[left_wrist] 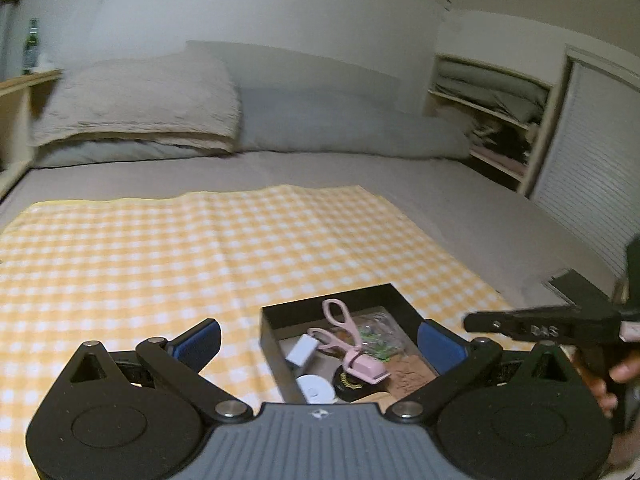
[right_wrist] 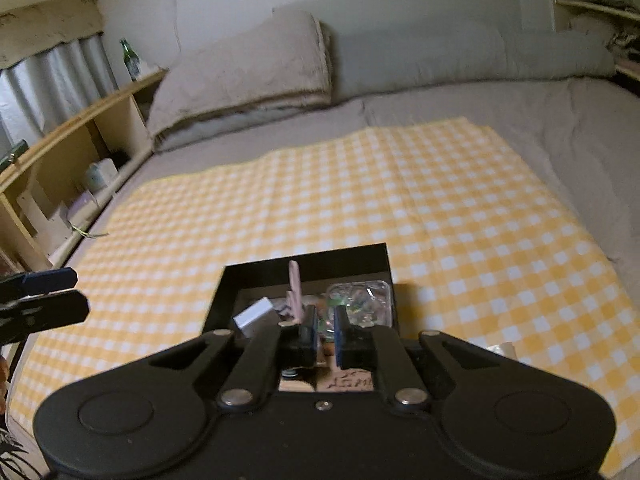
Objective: Organize rigid objects
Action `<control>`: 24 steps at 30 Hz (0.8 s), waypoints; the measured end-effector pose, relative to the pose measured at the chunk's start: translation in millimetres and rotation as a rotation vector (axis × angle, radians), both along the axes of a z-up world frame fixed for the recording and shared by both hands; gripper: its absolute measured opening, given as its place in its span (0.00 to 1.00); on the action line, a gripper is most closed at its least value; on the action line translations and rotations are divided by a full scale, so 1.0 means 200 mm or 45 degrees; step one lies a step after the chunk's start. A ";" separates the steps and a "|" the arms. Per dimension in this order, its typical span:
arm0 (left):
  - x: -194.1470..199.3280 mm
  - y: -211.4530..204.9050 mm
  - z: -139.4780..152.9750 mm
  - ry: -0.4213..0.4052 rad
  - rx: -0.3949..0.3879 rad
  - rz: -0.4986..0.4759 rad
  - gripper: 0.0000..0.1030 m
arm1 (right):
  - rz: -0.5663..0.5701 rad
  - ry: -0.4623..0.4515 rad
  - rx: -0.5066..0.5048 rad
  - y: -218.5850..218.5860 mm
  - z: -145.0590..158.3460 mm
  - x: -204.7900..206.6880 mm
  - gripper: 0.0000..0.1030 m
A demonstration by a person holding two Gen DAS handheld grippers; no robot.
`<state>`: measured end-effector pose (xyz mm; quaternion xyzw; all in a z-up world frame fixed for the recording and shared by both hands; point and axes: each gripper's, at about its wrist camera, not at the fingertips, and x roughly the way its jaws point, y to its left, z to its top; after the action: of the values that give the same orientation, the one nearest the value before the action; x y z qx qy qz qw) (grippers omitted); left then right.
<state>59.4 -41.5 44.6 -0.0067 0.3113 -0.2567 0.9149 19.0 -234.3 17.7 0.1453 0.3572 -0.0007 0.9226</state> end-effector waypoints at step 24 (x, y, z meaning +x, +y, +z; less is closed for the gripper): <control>-0.40 0.06 -0.10 -0.209 0.193 0.238 1.00 | -0.042 -0.232 -0.207 0.23 0.00 -0.45 0.52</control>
<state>-20.1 -29.6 23.9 0.0544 0.2521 -0.1459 0.9551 -70.1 -188.1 18.6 0.0753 0.2684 -0.0319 0.9598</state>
